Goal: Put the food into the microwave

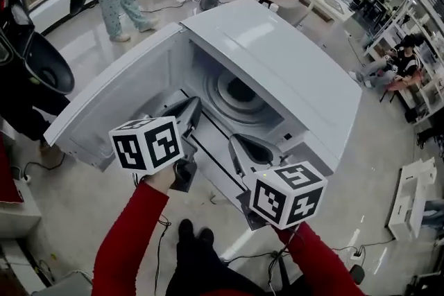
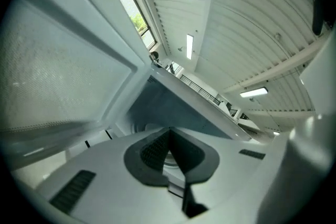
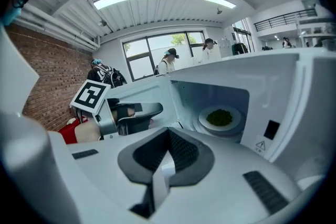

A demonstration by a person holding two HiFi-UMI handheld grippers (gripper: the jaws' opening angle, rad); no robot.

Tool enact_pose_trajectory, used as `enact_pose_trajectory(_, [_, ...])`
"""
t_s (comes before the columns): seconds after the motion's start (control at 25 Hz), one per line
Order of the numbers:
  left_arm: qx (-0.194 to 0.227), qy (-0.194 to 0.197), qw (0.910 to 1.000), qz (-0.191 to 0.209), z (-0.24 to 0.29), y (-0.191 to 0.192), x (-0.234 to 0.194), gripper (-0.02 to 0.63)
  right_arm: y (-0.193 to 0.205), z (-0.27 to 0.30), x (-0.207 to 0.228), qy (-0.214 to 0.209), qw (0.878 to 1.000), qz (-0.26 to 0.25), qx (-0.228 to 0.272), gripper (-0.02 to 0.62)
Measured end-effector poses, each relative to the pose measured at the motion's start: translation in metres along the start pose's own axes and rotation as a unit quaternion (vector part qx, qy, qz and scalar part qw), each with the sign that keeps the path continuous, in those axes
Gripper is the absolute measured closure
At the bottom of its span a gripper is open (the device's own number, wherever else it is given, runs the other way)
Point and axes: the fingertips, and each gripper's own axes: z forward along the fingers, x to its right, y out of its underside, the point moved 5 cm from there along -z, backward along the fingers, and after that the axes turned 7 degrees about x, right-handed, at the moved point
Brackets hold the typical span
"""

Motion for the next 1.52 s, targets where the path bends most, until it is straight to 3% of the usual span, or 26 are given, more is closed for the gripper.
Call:
enact_pose_trajectory(0.16, [0.000, 0.009, 0.9995, 0.032, -0.035, -0.006, 0.022, 0.597, -0.009, -0.020, -0.019, -0.011, 0.999, 0.022, 0.034, 0.581])
enact_pose_trajectory(0.32, [0.001, 0.007, 0.9992, 0.038, -0.070, -0.003, 0.044, 0.598, -0.015, -0.048, -0.032, -0.029, 0.997, 0.038, 0.055, 0.581])
enact_pose_trajectory(0.52, [-0.003, 0.012, 0.9982, 0.058, -0.110, 0.009, 0.065, 0.598, -0.007, -0.086, -0.038, -0.032, 0.996, 0.038, 0.077, 0.581])
enact_pose_trajectory(0.68, [-0.011, 0.019, 0.9952, 0.096, -0.133, 0.019, 0.077, 0.598, 0.007, -0.111, -0.042, -0.039, 0.994, 0.038, 0.092, 0.581])
enact_pose_trajectory(1.12, [-0.011, 0.062, 0.9903, 0.124, -0.165, 0.032, 0.120, 0.598, 0.022, -0.155, -0.054, -0.038, 0.989, 0.046, 0.133, 0.581])
enact_pose_trajectory(1.52, [-0.003, 0.062, 0.9855, 0.158, -0.183, 0.039, 0.131, 0.598, 0.025, -0.174, -0.045, -0.032, 0.982, 0.048, 0.179, 0.581])
